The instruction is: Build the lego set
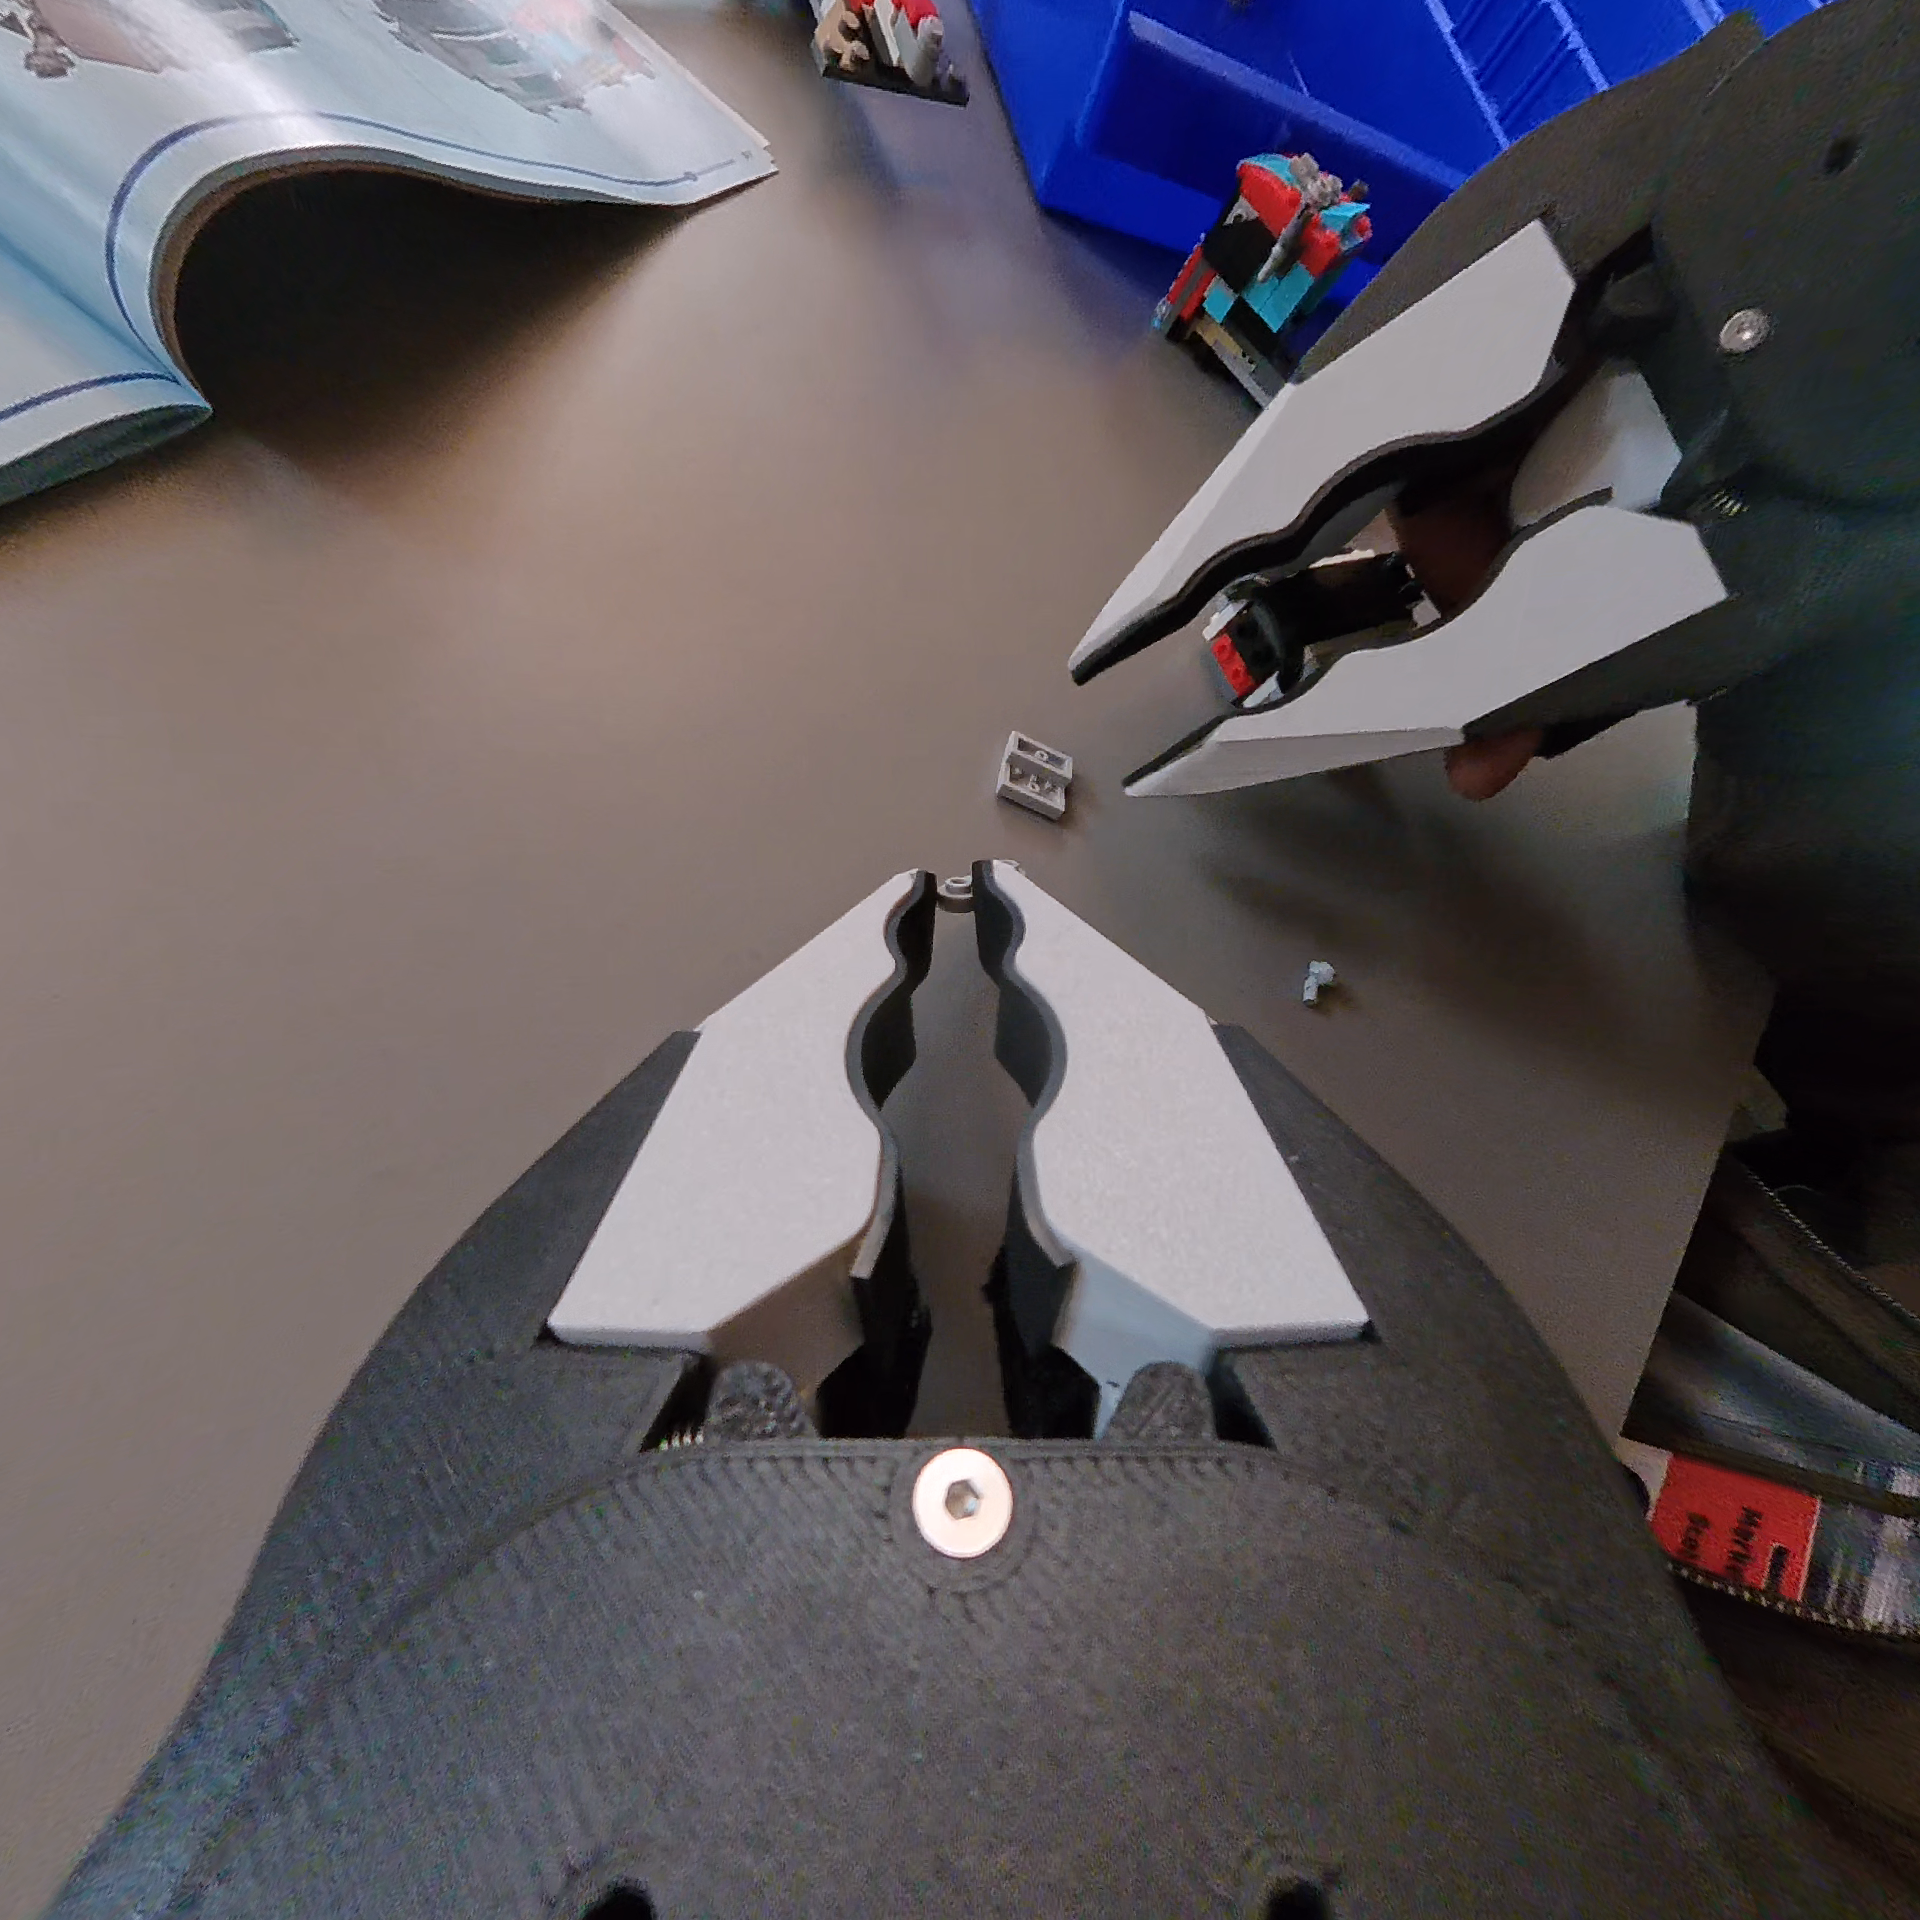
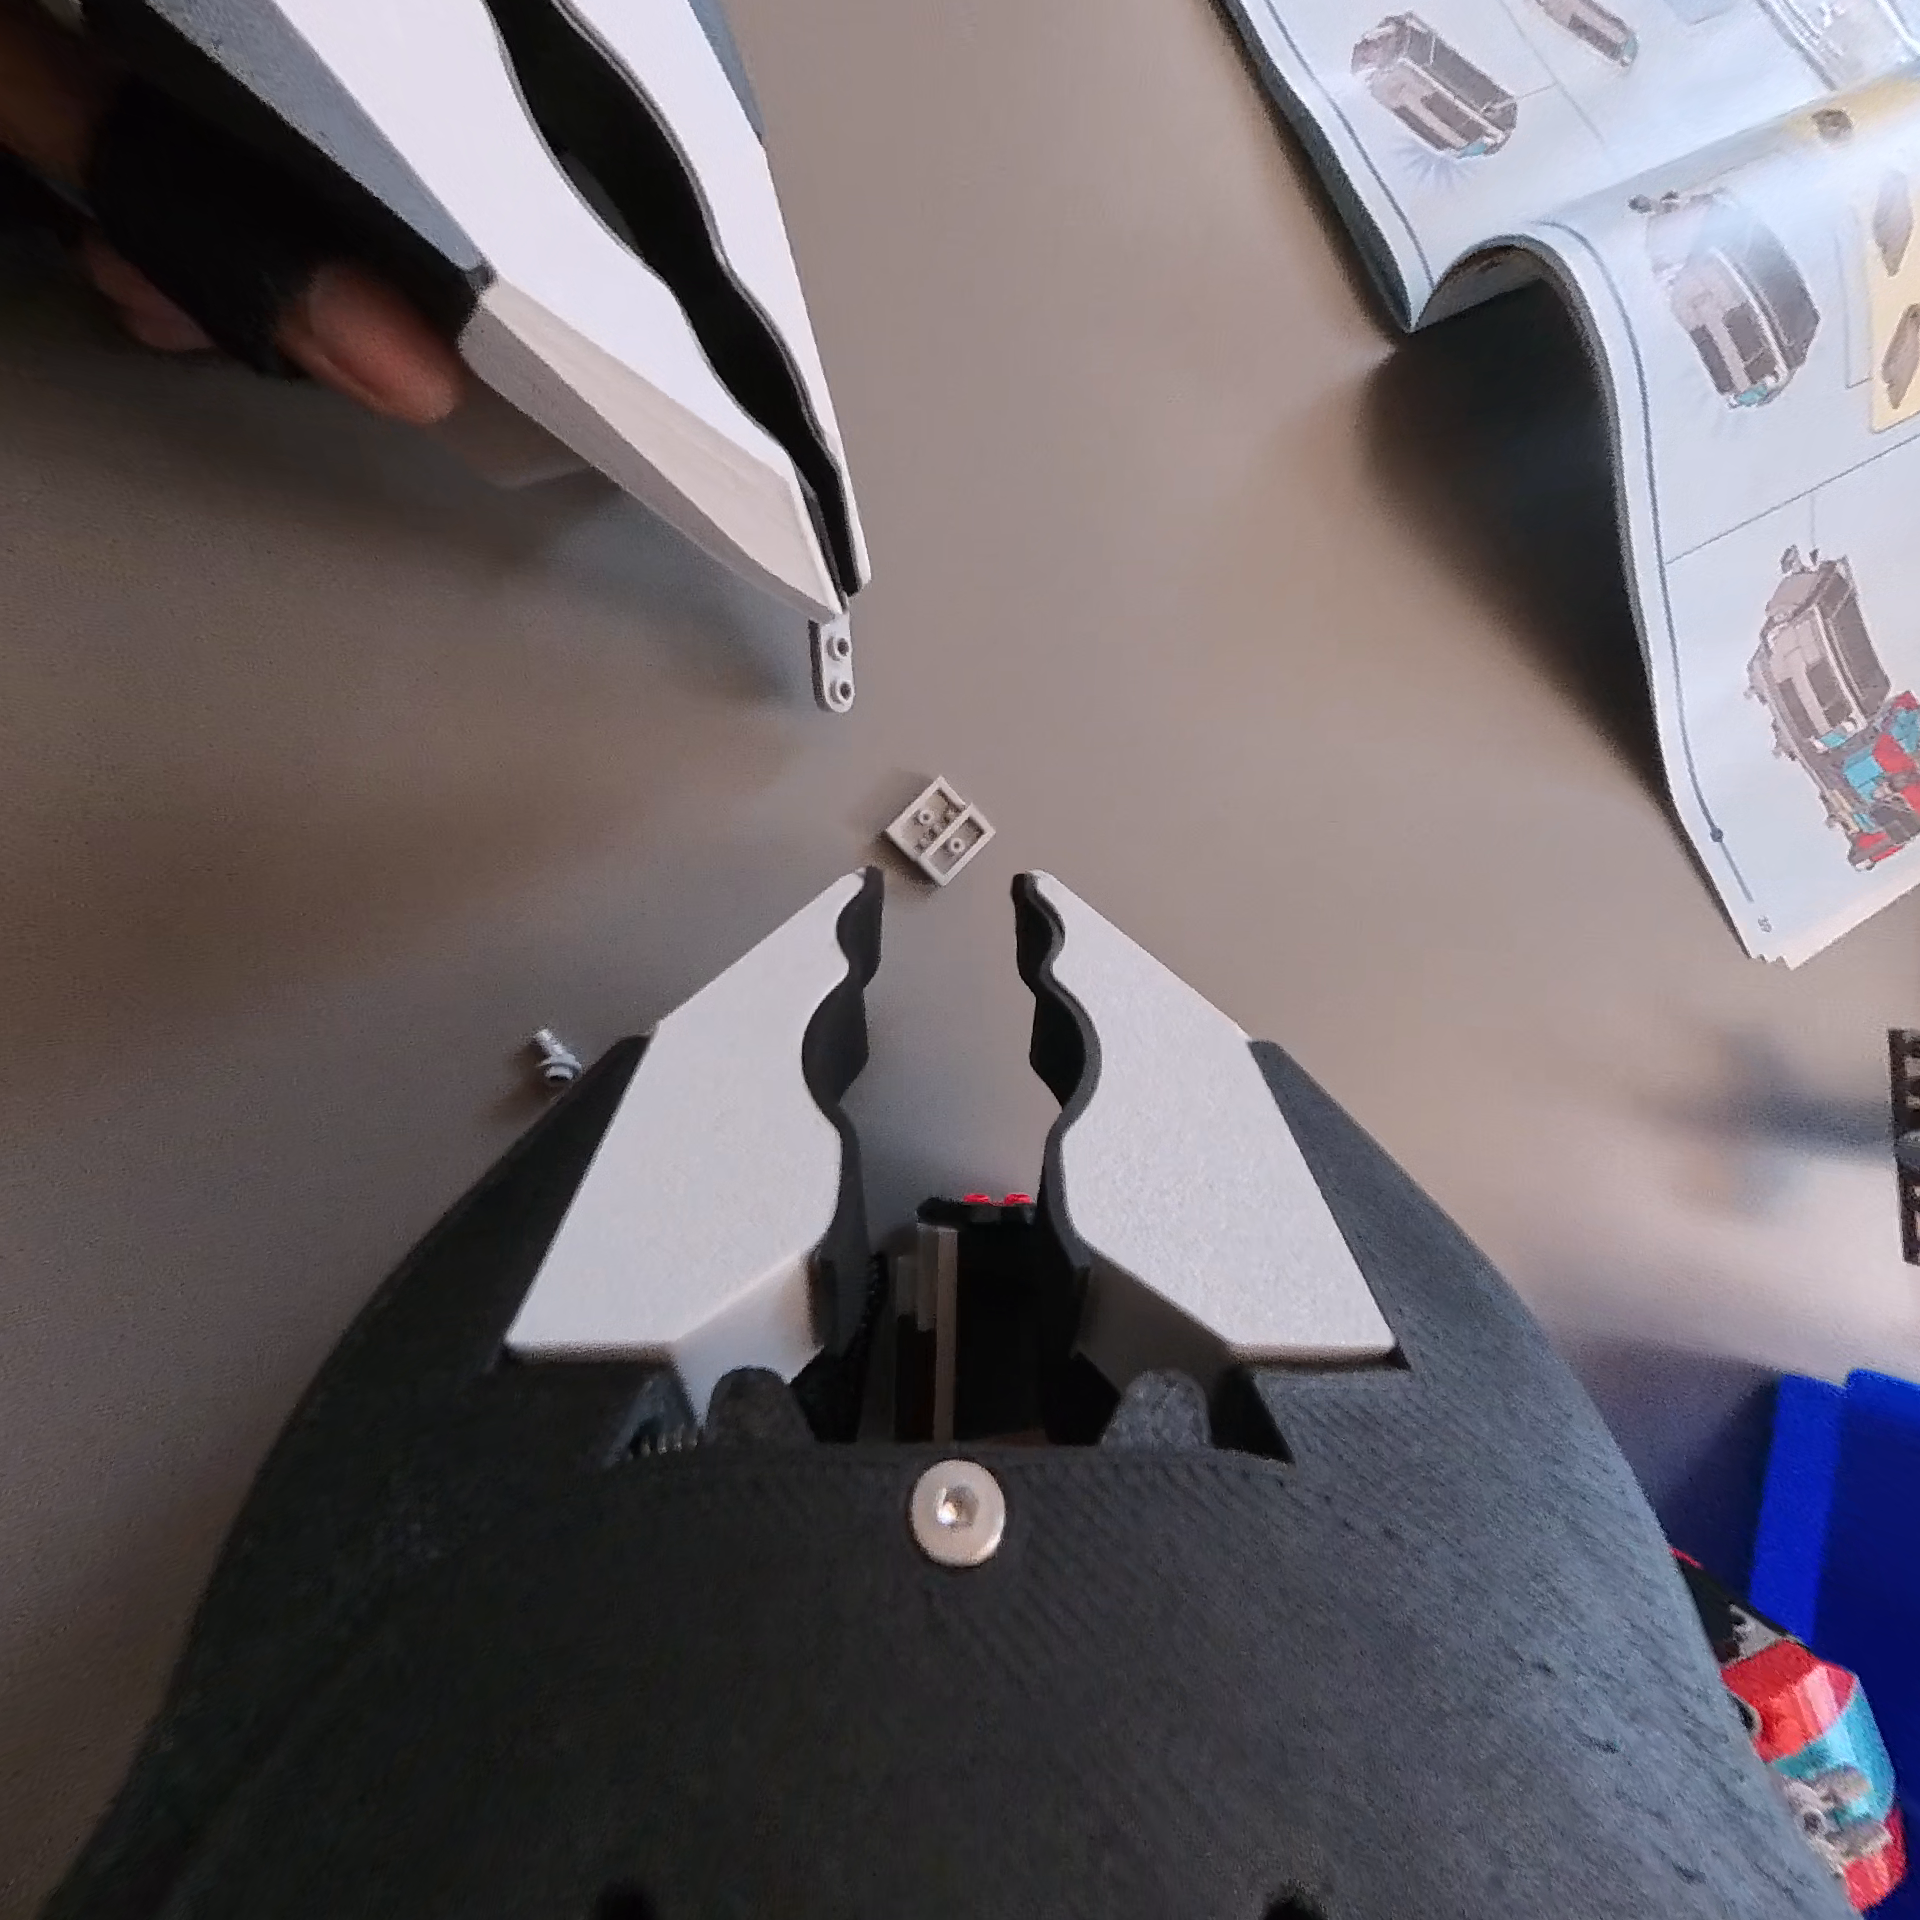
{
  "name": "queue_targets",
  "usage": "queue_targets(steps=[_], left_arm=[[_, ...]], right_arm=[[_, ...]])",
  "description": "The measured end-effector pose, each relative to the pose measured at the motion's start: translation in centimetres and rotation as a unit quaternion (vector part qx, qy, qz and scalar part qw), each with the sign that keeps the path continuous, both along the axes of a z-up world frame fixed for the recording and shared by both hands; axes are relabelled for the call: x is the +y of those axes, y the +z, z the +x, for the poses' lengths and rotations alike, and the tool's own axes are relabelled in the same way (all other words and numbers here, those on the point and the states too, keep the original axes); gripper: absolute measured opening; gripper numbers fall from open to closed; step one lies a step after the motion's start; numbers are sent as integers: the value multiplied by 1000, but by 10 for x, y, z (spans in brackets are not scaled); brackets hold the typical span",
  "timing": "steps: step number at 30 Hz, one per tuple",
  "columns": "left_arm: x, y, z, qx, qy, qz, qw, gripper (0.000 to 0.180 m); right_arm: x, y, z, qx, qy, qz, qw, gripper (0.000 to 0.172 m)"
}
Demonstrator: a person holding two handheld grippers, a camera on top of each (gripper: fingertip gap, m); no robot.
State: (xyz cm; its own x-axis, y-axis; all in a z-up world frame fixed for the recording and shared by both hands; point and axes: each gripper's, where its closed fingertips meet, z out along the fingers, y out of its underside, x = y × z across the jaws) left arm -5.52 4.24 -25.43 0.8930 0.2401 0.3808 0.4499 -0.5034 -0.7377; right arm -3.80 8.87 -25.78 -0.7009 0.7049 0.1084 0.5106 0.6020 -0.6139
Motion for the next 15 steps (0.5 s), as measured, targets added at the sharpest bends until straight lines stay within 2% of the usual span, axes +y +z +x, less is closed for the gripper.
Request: queue_targets(steps=[15], left_arm=[[0,2,-1,-6,4,10,1000,8]], right_arm=[[-9,-10,-8,-11,-24,58,998,24]])
